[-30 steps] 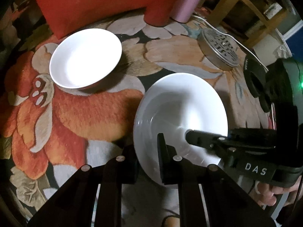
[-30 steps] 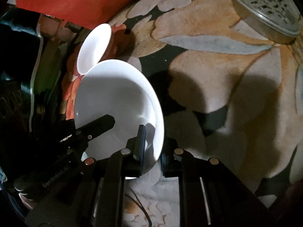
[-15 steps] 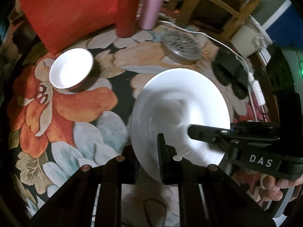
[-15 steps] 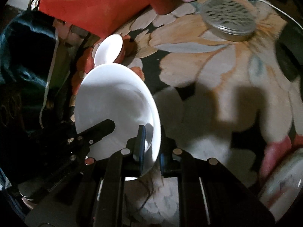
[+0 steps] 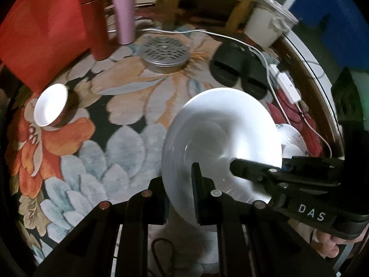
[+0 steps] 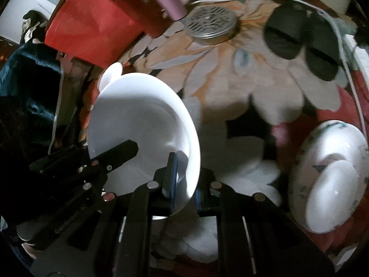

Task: Organize plates and bowls
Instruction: 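Lift the white bowl and carry it over the plate stack, then lower the bowl into the stacked bowl and open both grippers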

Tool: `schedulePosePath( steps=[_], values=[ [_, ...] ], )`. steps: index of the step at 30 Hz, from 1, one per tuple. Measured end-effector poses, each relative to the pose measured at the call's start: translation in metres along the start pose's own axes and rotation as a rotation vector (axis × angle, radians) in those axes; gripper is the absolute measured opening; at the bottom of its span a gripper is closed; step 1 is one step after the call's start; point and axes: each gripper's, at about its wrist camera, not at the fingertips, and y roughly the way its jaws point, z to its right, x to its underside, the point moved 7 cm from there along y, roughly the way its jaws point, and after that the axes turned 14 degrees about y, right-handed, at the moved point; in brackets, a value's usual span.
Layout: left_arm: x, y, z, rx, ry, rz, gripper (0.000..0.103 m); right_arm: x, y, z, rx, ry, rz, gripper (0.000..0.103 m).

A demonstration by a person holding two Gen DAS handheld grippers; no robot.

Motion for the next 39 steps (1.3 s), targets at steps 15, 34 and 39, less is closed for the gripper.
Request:
schedulePosePath(
  steps=[15, 34, 39],
  values=[
    [-0.013, 0.032, 0.083, 0.077, 0.088, -0.03, 0.015, 0.011, -0.031, 0.082, 0.036, 0.13, 0.034, 0.014],
    [-0.02, 0.072, 0.192, 0.192, 0.215, -0.07, 0.015, 0.033, -0.076, 0.184, 0.118, 0.32, 0.105, 0.014],
    [-0.014, 0.084, 0.206, 0.207, 0.232, -0.097, 0.015, 0.042, -0.072, 0.201, 0.136, 0.36, 0.088, 0.014]
  ],
)
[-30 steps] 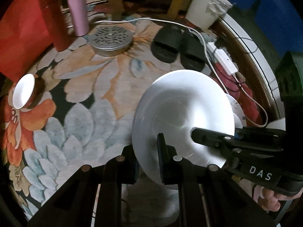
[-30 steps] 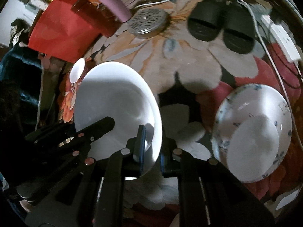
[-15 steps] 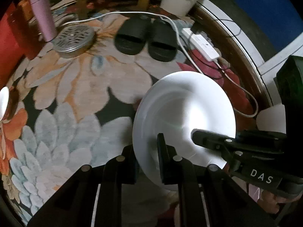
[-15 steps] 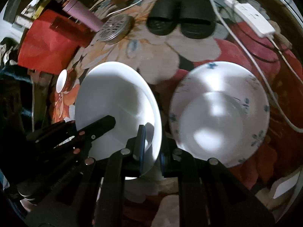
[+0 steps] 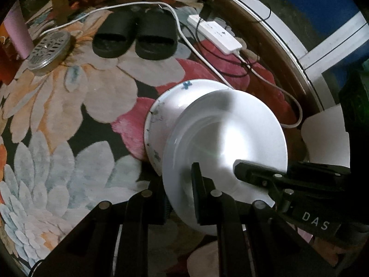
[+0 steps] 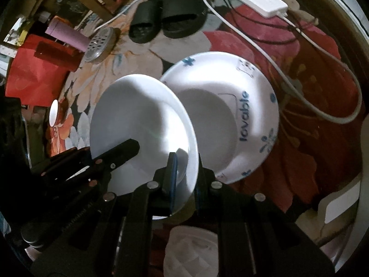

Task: Organize plates and bowls
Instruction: 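Lower the bowl into the stacked bowl and open both grippers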

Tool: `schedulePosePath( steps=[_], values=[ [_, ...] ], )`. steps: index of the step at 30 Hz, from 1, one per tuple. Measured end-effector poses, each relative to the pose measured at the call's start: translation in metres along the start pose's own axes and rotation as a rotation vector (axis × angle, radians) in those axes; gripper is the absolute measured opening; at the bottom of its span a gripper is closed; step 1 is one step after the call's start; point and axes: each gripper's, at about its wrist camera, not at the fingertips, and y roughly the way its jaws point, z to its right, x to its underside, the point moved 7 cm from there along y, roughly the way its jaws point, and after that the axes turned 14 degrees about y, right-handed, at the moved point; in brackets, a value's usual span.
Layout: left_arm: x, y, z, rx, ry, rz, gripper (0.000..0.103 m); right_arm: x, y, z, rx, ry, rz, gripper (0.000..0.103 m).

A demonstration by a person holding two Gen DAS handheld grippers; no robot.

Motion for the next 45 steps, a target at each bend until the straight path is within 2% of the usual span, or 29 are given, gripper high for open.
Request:
schedulePosePath(
  steps=[8, 13, 17, 21, 25, 28, 30, 37, 39, 40, 45],
  values=[
    [0.001, 0.02, 0.012, 0.03, 0.013, -0.032, 0.016, -0.001, 0.006, 0.019, 0.029, 0.038, -0.005, 0.013],
    [0.004, 0.033, 0.015, 0.03, 0.026, -0.071, 0.016, 0.001, 0.017, 0.028, 0.025, 0.072, -0.031, 0.013],
    [0.002, 0.037, 0.013, 0.04, 0.007, -0.081, 0.016, -0.004, 0.017, 0.03, 0.016, 0.082, -0.019, 0.012],
    [0.001, 0.036, 0.01, 0.055, -0.016, -0.073, 0.017, -0.009, 0.018, 0.031, 0.014, 0.084, -0.005, 0.012],
    [0.001, 0.029, 0.005, 0.059, -0.04, -0.052, 0.021, -0.011, 0.019, 0.032, 0.01, 0.09, -0.002, 0.012],
    [-0.001, 0.019, -0.002, 0.034, -0.052, -0.019, 0.037, -0.012, 0.018, 0.032, 0.009, 0.094, 0.004, 0.015],
    [-0.003, 0.012, -0.006, 0.026, -0.063, 0.012, 0.059, -0.013, 0.017, 0.034, 0.034, 0.095, 0.011, 0.016],
    [-0.004, 0.006, -0.02, 0.011, -0.094, 0.028, 0.061, -0.017, 0.012, 0.033, 0.045, 0.093, 0.039, 0.02],
    [-0.002, 0.007, -0.024, 0.013, -0.108, 0.024, 0.072, -0.018, 0.012, 0.031, 0.052, 0.081, 0.043, 0.02],
    [-0.001, 0.006, -0.025, 0.014, -0.114, 0.027, 0.074, -0.019, 0.011, 0.029, 0.06, 0.064, 0.053, 0.02],
    [0.005, 0.006, -0.03, 0.01, -0.128, 0.022, 0.075, -0.024, -0.003, 0.016, 0.087, -0.009, 0.121, 0.028]
  ],
)
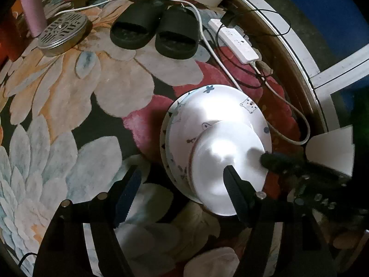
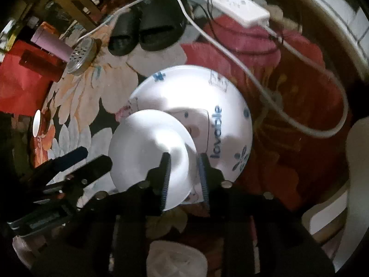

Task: Organize plates and bowls
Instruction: 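Lower the bowl into the stacked bowl and open both grippers, then withdraw both grippers from the stacked bowls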

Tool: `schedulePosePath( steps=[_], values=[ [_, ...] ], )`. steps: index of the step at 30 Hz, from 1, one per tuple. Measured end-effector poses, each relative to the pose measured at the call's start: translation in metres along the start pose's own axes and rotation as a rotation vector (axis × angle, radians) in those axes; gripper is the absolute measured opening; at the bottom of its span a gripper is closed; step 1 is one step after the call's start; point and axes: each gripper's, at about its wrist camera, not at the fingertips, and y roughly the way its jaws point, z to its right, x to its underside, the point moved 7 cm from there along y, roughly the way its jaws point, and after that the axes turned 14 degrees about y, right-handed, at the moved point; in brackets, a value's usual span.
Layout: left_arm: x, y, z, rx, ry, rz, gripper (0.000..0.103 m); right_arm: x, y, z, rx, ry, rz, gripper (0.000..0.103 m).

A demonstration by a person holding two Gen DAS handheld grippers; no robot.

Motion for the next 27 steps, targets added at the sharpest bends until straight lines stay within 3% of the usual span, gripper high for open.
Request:
schedulePosePath(
  steps=[3, 5, 8, 14, 27],
  values=[
    [0.001, -0.001, -0.002, -0.005, -0.004, 0.001, 0.075, -0.005, -0.007, -0.001, 0.017, -0.01, 0.038, 0.037],
    [0.002, -0.001, -0.003, -0.006, -0.004, 0.001, 0.075, -0.007, -0.008, 0.001, 0.016, 0.0, 0.044, 0.057],
    [0.001, -0.002, -0.004, -0.012, 0.0, 0.006, 0.087, -0.005, -0.008, 0.004, 0.024, 0.015, 0.045, 0.076],
    [0.001, -0.005, -0.011, -0.046, 0.008, 0.014, 0.1, -0.001, -0.005, 0.007, 0.043, 0.013, 0.028, 0.089],
    [0.004, -0.006, -0.018, -0.059, 0.003, 0.005, 0.1, 0.003, 0.0, 0.004, 0.044, 0.021, 0.011, 0.092]
  ],
)
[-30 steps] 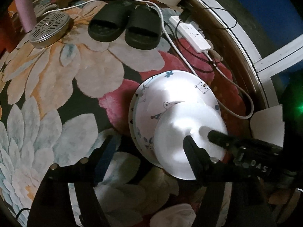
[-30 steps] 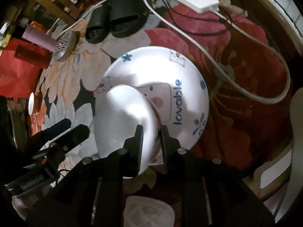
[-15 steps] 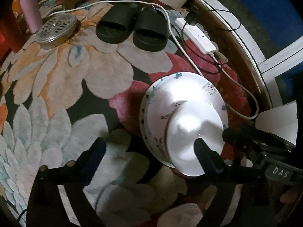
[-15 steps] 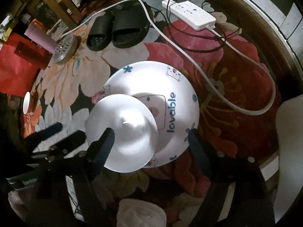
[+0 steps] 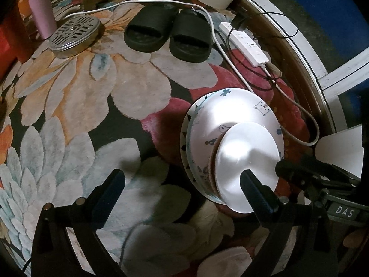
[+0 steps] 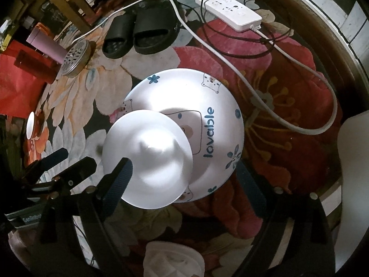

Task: Organize plates and bowls
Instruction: 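Withdraw both grippers from the stacked bowls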

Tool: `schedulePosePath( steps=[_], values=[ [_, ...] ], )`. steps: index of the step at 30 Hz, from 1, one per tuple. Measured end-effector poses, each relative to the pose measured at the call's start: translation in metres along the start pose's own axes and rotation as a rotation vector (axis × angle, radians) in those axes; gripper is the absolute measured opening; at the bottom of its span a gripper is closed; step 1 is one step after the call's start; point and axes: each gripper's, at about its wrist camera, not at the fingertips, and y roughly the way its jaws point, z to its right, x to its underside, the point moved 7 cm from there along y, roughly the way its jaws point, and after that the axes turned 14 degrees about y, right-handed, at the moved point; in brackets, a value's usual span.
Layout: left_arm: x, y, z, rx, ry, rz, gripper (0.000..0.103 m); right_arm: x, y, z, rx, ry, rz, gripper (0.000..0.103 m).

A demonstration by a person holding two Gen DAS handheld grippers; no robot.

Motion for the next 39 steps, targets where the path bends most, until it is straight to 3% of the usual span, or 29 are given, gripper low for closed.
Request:
schedulePosePath(
  steps=[22, 39],
  values=[
    [0.012, -0.008, -0.029, -0.025, -0.032, -0.002, 0.1, 0.008, 0.003, -0.029, -0.02, -0.039, -0.001, 0.092],
    [0.034, -0.024, -0.08, -0.08, -0.096, 0.0, 0.101, 0.018, 0.01, -0.074, -0.049, -0.12, 0.007, 0.092]
  ],
)
